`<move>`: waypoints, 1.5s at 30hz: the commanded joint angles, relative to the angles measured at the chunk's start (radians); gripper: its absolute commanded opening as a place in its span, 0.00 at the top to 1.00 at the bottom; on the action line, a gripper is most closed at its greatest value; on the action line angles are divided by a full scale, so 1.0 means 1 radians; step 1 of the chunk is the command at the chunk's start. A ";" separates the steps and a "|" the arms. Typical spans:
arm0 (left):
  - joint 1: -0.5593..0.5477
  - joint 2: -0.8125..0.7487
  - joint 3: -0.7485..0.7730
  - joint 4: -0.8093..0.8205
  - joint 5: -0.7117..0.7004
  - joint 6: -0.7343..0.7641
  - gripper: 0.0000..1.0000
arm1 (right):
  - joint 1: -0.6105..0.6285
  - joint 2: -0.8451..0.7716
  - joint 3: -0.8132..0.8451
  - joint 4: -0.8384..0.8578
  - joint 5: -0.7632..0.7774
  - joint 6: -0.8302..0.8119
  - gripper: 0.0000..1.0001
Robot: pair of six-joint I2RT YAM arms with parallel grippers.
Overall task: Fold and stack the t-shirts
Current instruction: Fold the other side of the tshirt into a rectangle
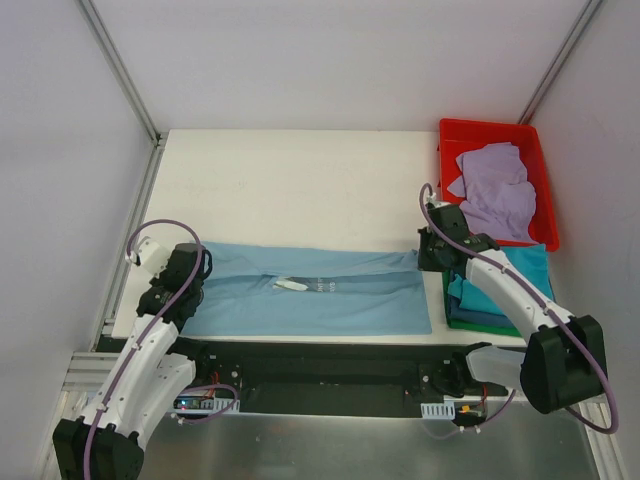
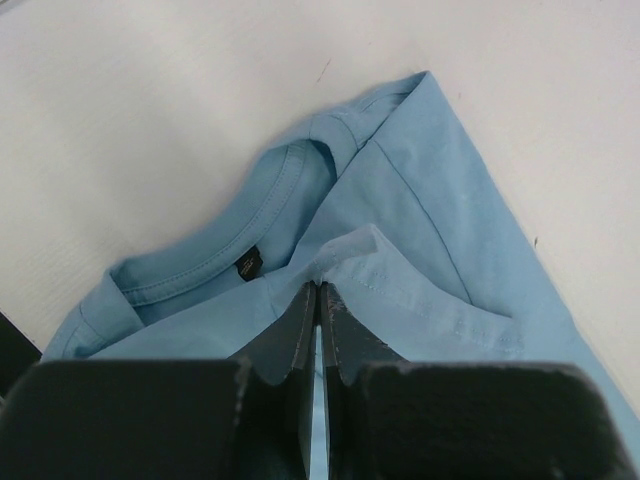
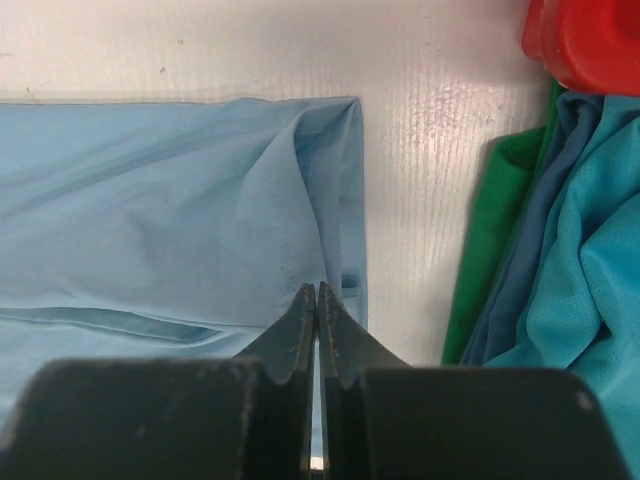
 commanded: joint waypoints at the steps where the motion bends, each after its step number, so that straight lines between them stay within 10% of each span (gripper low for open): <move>1: 0.003 0.010 -0.008 -0.008 -0.022 -0.059 1.00 | -0.007 -0.045 -0.031 -0.022 -0.009 0.017 1.00; 9: 0.003 0.033 -0.083 -0.017 -0.002 -0.154 0.98 | -0.007 -0.016 -0.077 -0.013 0.005 0.055 0.92; 19: 0.001 -0.093 -0.042 -0.057 0.076 -0.251 0.01 | -0.004 -0.154 -0.075 -0.048 -0.036 0.135 0.20; 20: 0.001 -0.096 -0.028 -0.056 0.084 -0.245 0.01 | -0.007 -0.174 -0.071 -0.042 -0.071 0.135 0.04; 29: 0.001 0.232 0.093 0.193 0.543 0.060 0.01 | 0.011 -0.130 -0.095 0.176 -0.417 0.166 0.04; 35: 0.000 0.504 0.128 0.204 0.511 0.071 0.01 | 0.064 0.077 -0.052 0.263 -0.449 0.169 0.04; 45: 0.110 0.513 0.062 0.162 0.405 0.063 0.01 | 0.058 0.165 -0.100 0.193 -0.252 0.173 0.04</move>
